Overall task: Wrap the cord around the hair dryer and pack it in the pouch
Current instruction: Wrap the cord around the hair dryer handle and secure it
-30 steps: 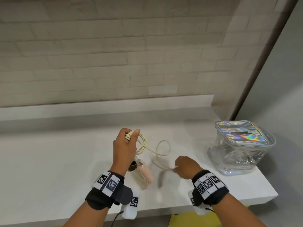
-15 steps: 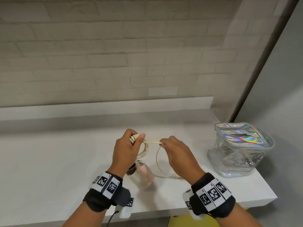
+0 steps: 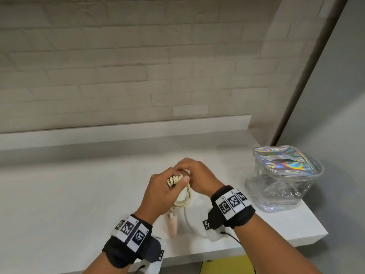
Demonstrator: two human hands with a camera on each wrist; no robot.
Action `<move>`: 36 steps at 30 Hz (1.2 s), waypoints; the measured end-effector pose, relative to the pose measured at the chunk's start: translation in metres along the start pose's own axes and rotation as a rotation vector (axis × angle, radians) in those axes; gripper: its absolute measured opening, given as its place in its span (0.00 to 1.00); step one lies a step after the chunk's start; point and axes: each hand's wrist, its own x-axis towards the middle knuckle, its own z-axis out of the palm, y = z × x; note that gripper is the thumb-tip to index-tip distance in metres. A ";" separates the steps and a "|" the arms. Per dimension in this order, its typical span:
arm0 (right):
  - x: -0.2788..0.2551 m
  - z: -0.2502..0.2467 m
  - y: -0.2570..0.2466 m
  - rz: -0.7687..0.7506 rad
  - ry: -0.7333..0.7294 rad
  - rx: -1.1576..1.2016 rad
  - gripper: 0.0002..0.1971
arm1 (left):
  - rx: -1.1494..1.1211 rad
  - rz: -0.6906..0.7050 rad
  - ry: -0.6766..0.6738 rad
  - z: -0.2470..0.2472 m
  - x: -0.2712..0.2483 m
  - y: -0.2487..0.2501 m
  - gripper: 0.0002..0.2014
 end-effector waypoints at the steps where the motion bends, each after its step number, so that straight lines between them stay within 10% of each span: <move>1: -0.005 0.004 0.004 0.014 -0.049 0.071 0.13 | -0.014 -0.012 0.044 0.002 0.000 0.000 0.11; 9: -0.028 0.019 0.004 0.312 -0.279 1.038 0.22 | 0.013 -0.120 0.321 -0.001 0.011 -0.010 0.16; 15: -0.025 0.015 -0.004 0.326 -0.099 0.821 0.03 | -0.011 -0.142 0.301 0.012 0.009 -0.006 0.13; 20: -0.022 0.013 -0.007 0.364 -0.042 0.879 0.07 | -0.100 -0.180 0.234 0.021 0.008 0.001 0.03; 29: -0.034 0.014 -0.012 0.151 0.289 0.285 0.15 | -0.166 -0.290 0.283 0.011 0.011 0.003 0.09; 36: -0.051 0.005 -0.054 0.079 0.159 0.355 0.11 | -0.089 -0.269 0.375 0.001 0.018 -0.008 0.09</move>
